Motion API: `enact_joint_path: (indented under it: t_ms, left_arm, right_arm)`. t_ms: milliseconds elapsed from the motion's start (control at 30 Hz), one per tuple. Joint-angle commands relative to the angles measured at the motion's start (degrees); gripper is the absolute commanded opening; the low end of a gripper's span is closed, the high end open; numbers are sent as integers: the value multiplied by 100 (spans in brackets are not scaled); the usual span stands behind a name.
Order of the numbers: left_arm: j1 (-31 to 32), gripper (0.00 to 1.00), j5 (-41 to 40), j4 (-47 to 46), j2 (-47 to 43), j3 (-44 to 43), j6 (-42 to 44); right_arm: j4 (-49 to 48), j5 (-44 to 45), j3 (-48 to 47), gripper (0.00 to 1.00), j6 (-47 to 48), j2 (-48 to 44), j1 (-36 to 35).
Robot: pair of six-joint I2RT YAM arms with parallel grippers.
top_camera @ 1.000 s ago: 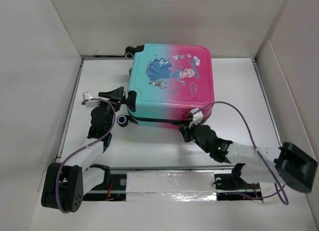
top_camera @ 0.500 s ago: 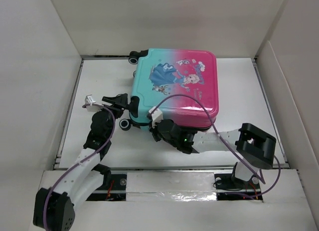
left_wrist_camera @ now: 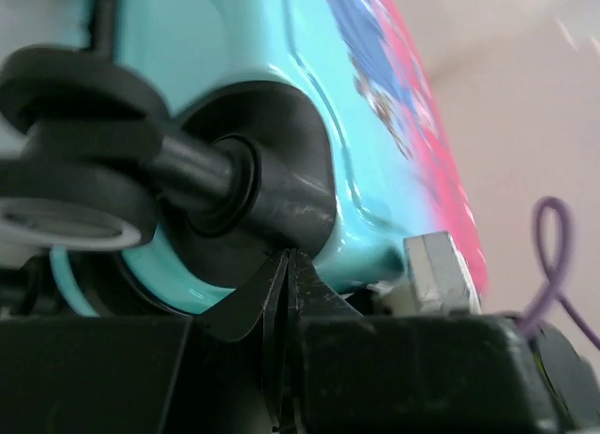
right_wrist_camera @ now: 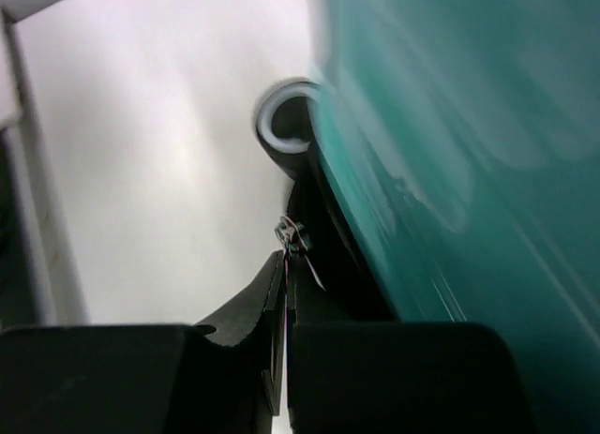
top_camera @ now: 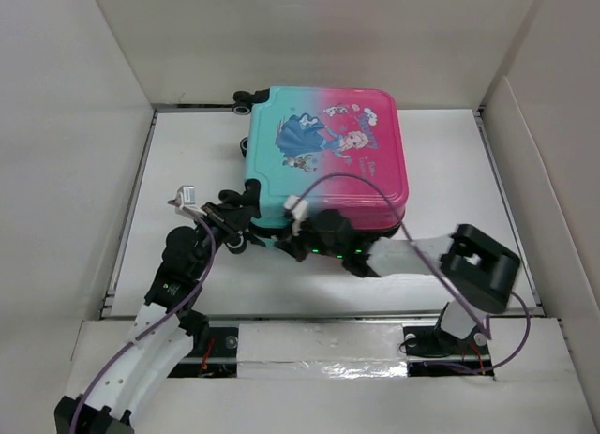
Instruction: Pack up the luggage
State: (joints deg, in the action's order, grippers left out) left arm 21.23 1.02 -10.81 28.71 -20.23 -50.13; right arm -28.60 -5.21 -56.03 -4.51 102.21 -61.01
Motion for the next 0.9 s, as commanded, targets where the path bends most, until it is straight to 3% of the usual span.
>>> enact_joint_path:
  t_ms: [0,33,100,200,233,367,500,533,600,633,700,733,800,867]
  left_arm:
    - [12,0,1118,-1210,678,176,-277]
    - [12,0,1372,-1535,897,229,-391]
    - [82,0,1463,-2204,1443,256,-559]
    - [880,0,815,-2496,1821,-15,-428]
    - [1439,0,343,-2540,1927,-129,-358]
    - [2383,0,-444,-2724,2708,-893,55]
    - [2385,1,-365,-2682,2799,-1062,170]
    - [2385,16,-557,-2559,2702,-1053,353]
    - [2385,35,-760,-1936,2334,-1097,573]
    - [2385,50,-996,-1682,2228,-1115,731]
    - [2385,62,-1225,-943,1903,-1141,838]
    - [2255,75,-1366,-584,1762,-1124,864]
    - [2018,82,-1236,-431,1735,-1115,908]
    - [1701,84,-763,-509,1891,-1176,1074]
  right_arm:
    - [-1007,-946,1749,0,-700,-1555,1027]
    - [-920,-1086,2075,0,-691,-2338,1352]
    - [-193,-1218,2579,0,-482,-3055,2272]
    - [916,-1359,2737,0,-200,-4163,2935]
    - [1222,-1412,2764,0,-199,-4557,3285]
    - [1366,-1816,3027,0,-374,-5052,3596]
    - [1111,-1633,3370,0,-629,-5098,3307]
    - [1085,-1545,3405,0,-638,-5063,3254]
    - [1102,-1466,3406,0,-638,-4992,3131]
    - [1102,-1395,3397,0,-630,-4983,3131]
    - [1102,-1377,3379,0,-612,-4992,3131]
    - [1120,-1360,3345,0,-603,-4992,3131]
    - [1120,-1368,3309,0,-586,-4975,3131]
    - [1155,-1395,3265,0,-568,-4939,3131]
